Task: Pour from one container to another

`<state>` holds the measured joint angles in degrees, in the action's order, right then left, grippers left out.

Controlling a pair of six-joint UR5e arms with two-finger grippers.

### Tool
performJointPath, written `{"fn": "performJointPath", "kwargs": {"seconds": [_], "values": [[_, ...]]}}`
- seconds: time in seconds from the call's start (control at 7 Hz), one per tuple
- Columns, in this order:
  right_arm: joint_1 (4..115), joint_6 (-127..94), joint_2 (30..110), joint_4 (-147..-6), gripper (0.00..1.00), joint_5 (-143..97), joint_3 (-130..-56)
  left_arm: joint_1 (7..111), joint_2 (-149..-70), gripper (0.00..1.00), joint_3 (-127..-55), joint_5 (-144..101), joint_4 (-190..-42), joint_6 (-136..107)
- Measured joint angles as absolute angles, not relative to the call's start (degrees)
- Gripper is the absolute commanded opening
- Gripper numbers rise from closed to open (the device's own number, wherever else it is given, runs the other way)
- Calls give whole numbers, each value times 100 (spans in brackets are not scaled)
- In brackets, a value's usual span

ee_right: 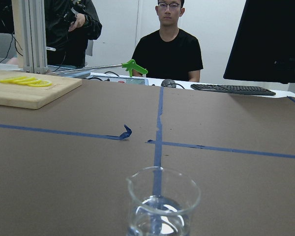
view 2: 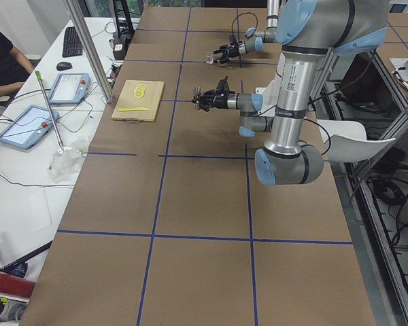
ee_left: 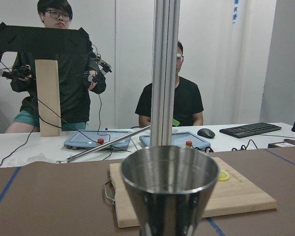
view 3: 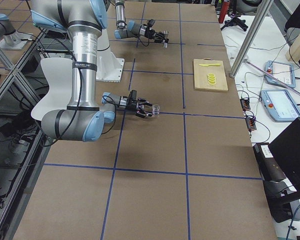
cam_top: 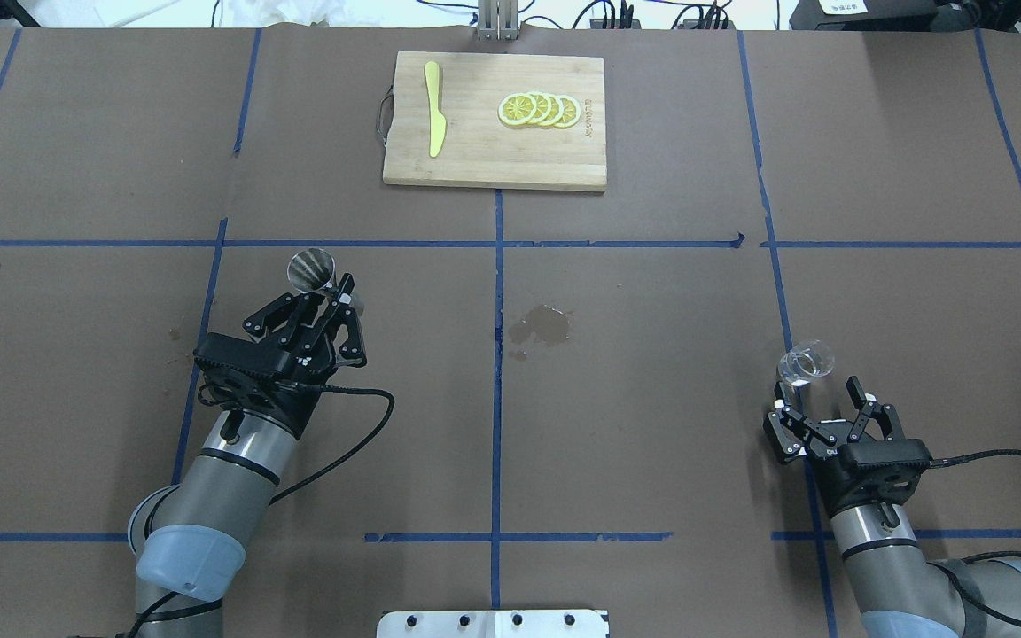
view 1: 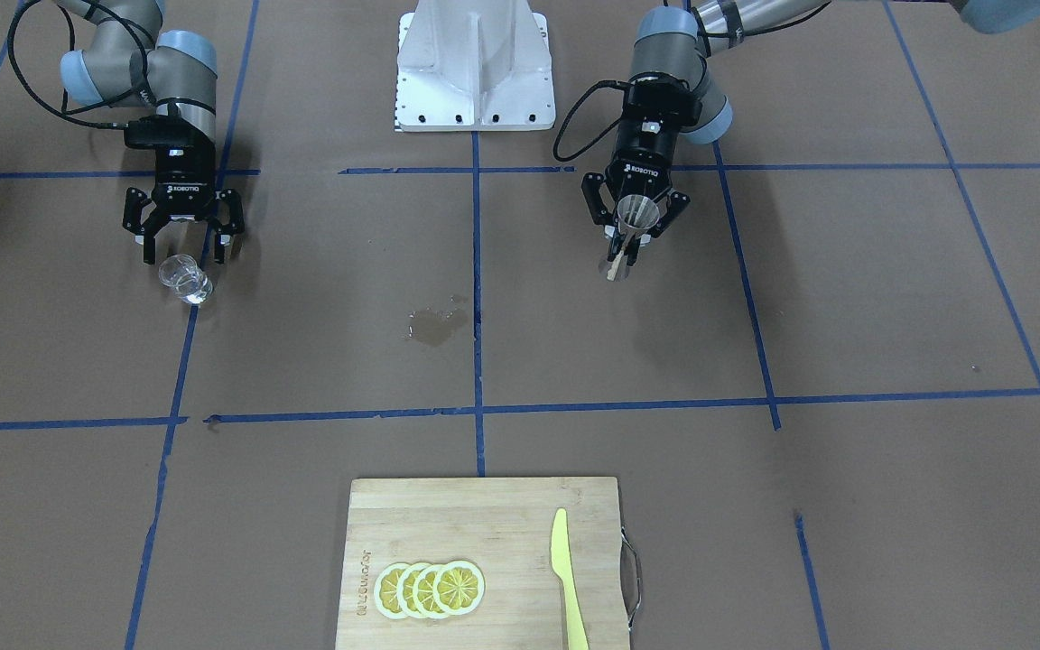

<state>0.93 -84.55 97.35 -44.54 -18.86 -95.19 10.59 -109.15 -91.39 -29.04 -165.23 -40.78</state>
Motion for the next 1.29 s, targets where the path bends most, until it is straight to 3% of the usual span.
{"fn": "performJointPath", "kwargs": {"seconds": [1.29], "values": [[443,-8313,9479,-4198,96,-2221,-9371,1055,-10911,0,-9141,-2901,-16524,-4078]]}}
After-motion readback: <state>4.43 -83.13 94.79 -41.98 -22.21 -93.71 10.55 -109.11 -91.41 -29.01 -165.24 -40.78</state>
